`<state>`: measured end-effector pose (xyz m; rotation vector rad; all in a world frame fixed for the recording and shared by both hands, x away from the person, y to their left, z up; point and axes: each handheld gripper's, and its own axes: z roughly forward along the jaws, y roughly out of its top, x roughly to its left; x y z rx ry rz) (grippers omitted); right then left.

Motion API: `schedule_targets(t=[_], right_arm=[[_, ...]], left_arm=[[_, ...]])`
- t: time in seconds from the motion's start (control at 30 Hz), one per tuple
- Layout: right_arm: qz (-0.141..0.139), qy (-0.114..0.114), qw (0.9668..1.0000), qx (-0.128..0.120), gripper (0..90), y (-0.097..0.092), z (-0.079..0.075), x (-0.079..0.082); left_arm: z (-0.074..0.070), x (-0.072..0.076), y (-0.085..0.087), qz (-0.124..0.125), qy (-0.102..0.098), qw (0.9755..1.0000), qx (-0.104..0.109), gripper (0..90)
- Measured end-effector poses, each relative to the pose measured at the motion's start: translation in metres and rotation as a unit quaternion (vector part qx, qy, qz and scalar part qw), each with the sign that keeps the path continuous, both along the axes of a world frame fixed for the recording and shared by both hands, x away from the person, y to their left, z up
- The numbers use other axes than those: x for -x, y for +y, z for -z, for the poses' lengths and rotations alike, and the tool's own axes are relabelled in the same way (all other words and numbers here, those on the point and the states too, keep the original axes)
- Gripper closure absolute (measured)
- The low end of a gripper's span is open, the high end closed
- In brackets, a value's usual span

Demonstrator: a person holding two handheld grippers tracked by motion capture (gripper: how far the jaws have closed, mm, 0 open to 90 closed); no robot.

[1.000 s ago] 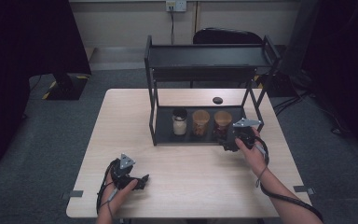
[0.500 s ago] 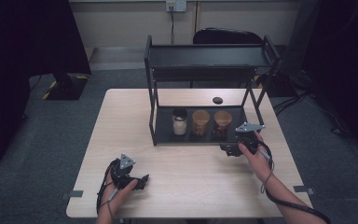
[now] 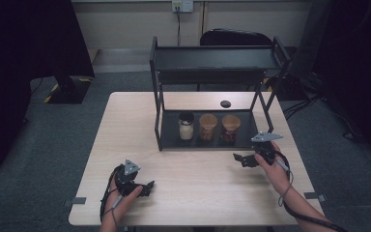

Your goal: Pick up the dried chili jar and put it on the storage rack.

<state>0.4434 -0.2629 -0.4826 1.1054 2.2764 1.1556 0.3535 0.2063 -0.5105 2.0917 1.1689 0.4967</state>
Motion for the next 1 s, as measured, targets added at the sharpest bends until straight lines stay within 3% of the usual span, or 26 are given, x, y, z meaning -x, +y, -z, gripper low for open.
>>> schedule_targets(t=[1.0], right_arm=[[-0.023, 0.003, 0.9997, -0.004, 3.1, -0.025, 0.002, 0.032]], left_arm=[[0.0, 0.0, 0.0, 0.0, -0.001, 1.0, 0.0, 0.0]])
